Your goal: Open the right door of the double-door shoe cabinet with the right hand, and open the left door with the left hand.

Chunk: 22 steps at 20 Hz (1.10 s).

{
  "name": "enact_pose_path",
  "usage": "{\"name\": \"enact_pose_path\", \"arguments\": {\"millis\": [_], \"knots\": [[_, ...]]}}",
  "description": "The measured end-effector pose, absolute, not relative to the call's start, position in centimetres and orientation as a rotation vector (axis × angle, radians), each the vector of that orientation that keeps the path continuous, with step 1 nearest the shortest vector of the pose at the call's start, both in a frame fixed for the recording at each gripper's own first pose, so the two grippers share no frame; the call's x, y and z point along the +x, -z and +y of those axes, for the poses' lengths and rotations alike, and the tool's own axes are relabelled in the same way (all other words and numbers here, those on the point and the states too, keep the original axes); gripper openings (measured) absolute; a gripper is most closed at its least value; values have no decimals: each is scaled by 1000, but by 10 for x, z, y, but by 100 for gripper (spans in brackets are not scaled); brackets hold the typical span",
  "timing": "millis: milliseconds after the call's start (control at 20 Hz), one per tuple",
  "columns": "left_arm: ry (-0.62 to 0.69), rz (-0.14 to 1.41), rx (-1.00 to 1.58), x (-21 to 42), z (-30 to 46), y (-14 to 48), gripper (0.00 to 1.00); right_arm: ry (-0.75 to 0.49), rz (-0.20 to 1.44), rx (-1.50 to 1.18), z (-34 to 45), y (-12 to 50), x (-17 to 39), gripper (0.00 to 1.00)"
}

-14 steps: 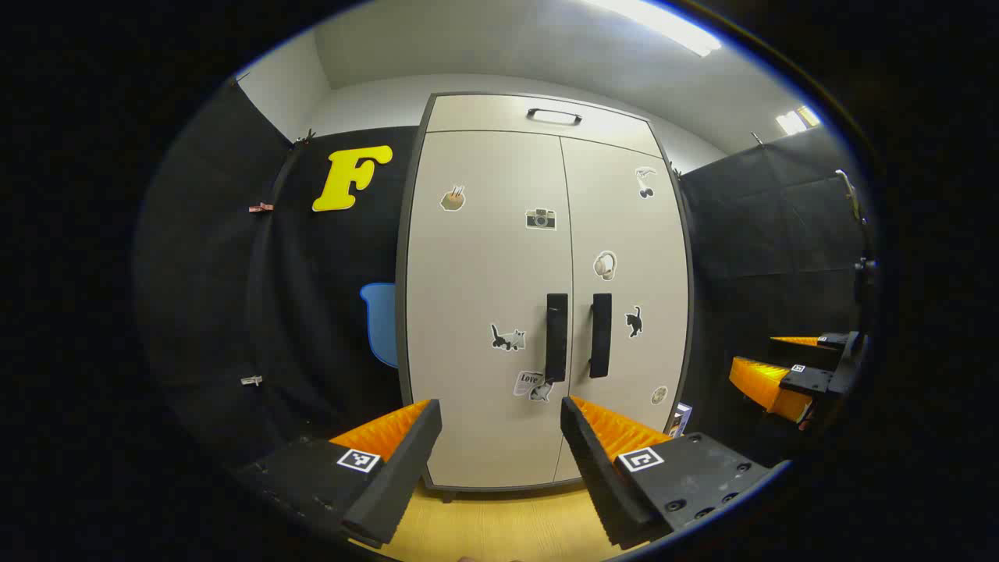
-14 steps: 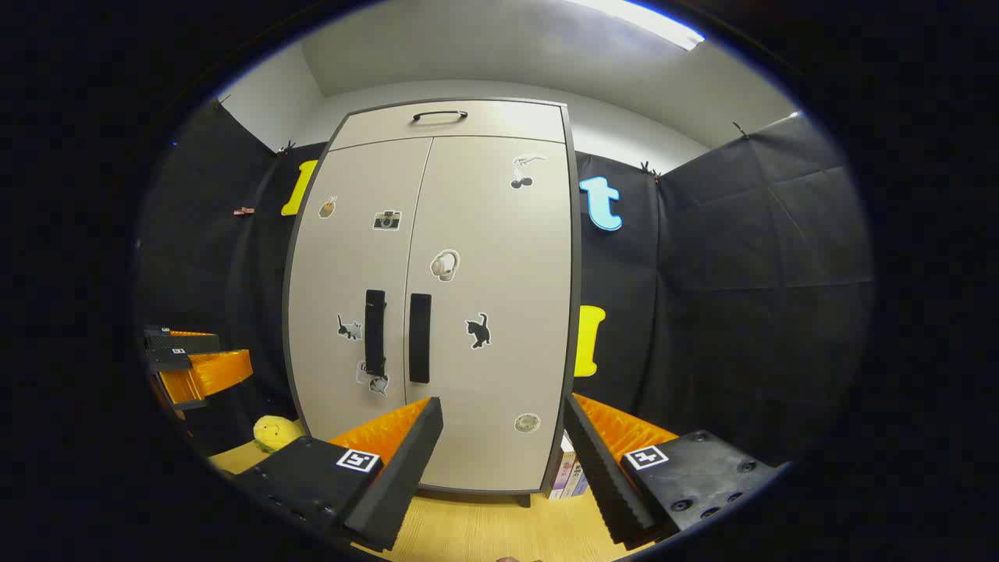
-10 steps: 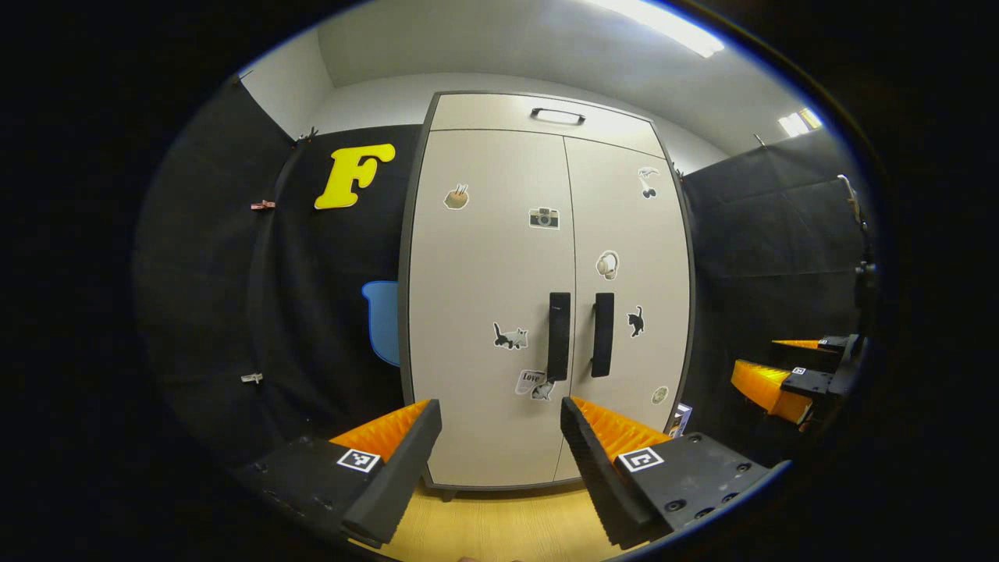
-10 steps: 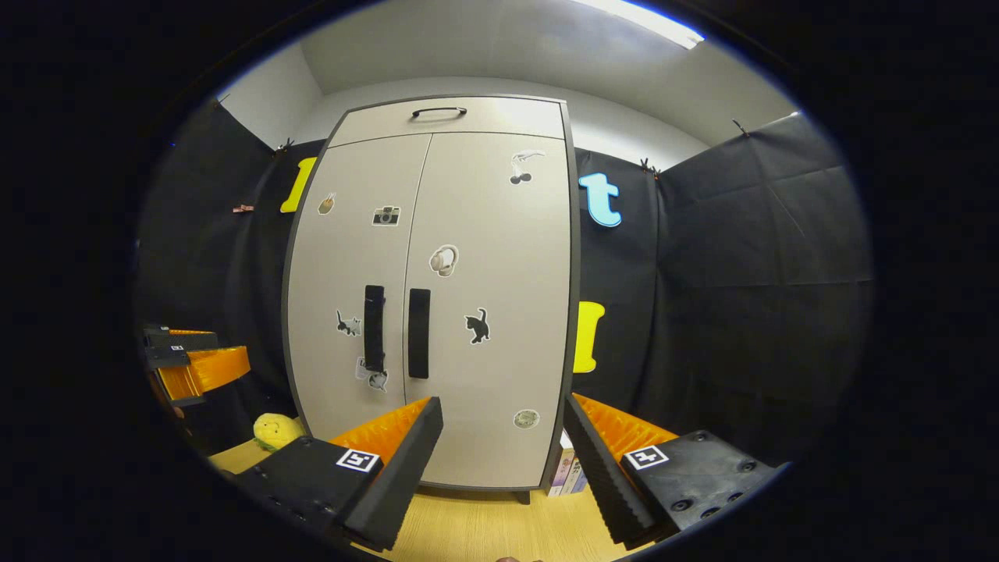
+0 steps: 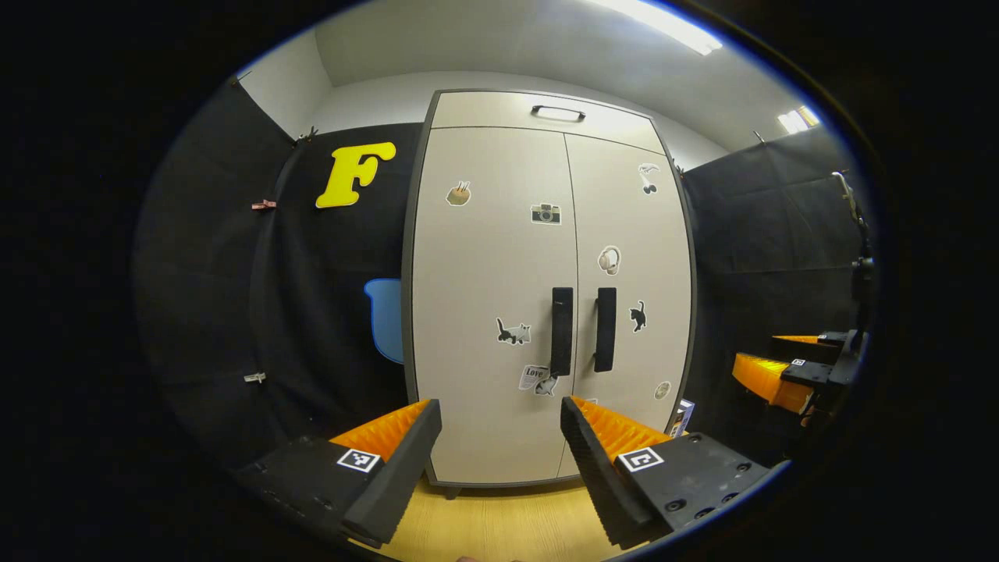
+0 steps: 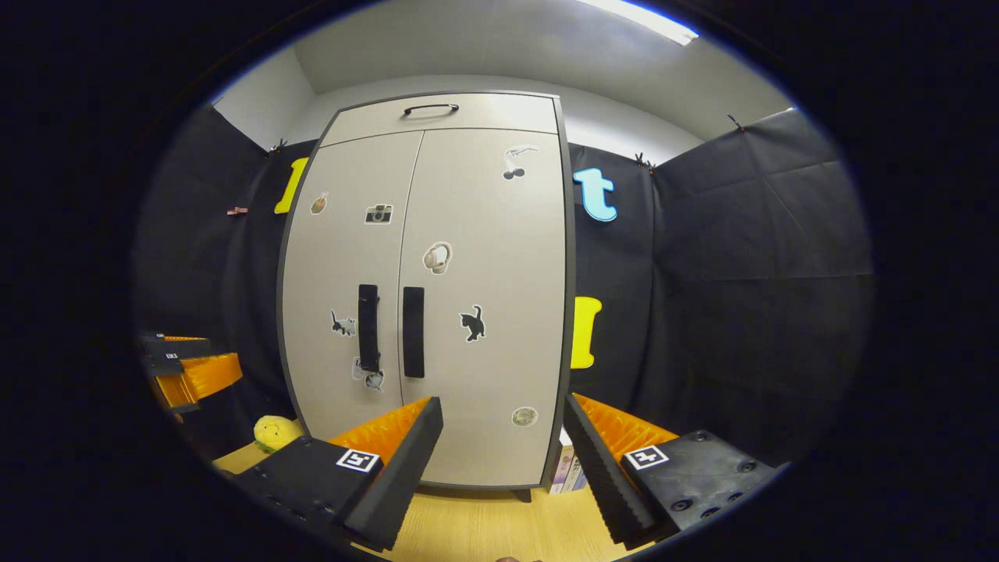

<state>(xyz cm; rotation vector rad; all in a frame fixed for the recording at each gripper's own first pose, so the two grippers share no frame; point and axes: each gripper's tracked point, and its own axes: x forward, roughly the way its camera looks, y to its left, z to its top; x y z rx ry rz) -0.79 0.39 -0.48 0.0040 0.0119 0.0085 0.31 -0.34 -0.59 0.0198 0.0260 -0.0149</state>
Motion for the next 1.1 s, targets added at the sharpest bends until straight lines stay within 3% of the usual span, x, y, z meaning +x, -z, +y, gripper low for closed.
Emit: {"name": "enact_pose_path", "arguments": {"millis": [500,1100], "knots": [[-29,27,0,-13,12,12,95,-15,36,44,12,2,17,98],[-73,105,-15,-22,36,38,95,-21,-14,73,32,-59,101,97]]}}
